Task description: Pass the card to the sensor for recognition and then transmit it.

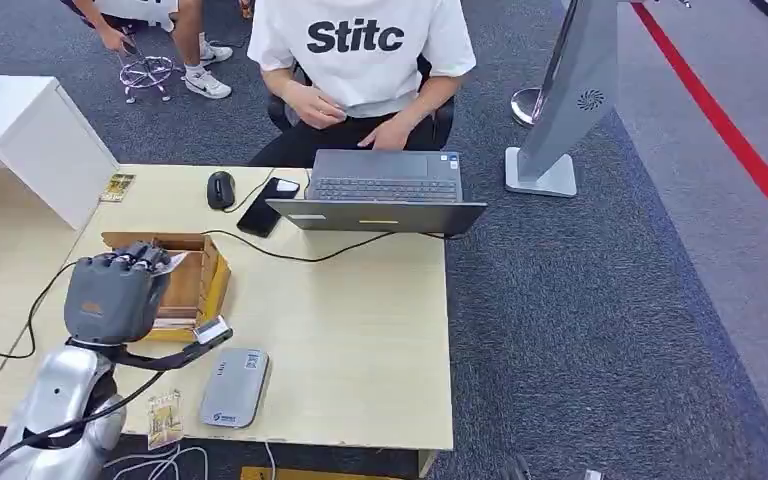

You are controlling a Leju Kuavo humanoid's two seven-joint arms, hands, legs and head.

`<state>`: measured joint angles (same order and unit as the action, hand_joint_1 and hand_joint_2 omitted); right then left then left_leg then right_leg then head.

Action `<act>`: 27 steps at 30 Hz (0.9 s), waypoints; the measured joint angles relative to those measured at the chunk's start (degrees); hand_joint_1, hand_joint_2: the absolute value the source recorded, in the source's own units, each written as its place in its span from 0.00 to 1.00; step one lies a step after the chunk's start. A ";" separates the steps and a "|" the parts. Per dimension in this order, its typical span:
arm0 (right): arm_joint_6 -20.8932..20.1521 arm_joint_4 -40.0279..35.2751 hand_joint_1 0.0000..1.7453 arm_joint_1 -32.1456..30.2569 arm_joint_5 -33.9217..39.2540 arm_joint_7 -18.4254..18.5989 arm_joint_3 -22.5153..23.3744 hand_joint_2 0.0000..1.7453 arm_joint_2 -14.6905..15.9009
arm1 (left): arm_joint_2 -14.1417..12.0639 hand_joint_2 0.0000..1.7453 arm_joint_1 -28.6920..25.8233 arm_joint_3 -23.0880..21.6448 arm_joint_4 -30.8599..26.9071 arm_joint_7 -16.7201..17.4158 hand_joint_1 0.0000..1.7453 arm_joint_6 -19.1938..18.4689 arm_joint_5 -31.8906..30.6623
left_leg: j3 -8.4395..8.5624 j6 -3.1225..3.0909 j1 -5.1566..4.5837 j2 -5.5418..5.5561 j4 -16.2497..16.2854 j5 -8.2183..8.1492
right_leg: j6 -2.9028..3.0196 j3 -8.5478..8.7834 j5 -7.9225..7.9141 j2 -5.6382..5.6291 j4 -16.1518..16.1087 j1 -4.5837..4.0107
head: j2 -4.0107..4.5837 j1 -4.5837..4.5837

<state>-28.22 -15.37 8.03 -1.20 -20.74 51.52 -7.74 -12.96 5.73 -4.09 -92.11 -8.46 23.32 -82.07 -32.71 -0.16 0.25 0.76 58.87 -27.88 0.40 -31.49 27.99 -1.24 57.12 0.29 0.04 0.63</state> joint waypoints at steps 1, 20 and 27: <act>-0.07 0.00 0.00 0.02 0.00 0.04 0.00 1.00 0.00 | 0.00 1.00 0.15 0.44 0.00 -0.18 1.00 0.07 0.00 | -0.01 0.00 0.00 0.00 0.00 0.00 | 0.00 0.00 0.00 0.00 0.00 0.00 | 0.00 0.00; 2.84 0.20 0.00 0.60 -2.01 -0.31 -1.73 1.00 -0.35 | 0.50 1.00 1.18 10.95 3.50 -3.80 1.00 2.01 5.51 | -0.02 0.00 -0.01 -0.01 0.00 0.00 | 0.00 -0.02 0.00 -0.01 0.00 0.01 | 0.00 0.00; 0.87 0.28 0.00 0.68 -0.92 -0.07 -2.47 1.00 -0.35 | -0.15 1.00 3.64 12.68 6.17 -3.80 1.00 1.79 5.16 | -0.02 0.00 -0.01 0.00 0.00 0.00 | 0.00 -0.02 0.00 -0.01 0.00 0.00 | 0.00 0.02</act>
<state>-27.34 -15.08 8.70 -2.12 -20.81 49.05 -8.09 -13.11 9.37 8.59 -85.94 -12.26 25.11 -76.91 -32.73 -0.16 0.24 0.76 58.87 -27.88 0.40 -31.51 27.99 -1.25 57.12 0.29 0.04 0.66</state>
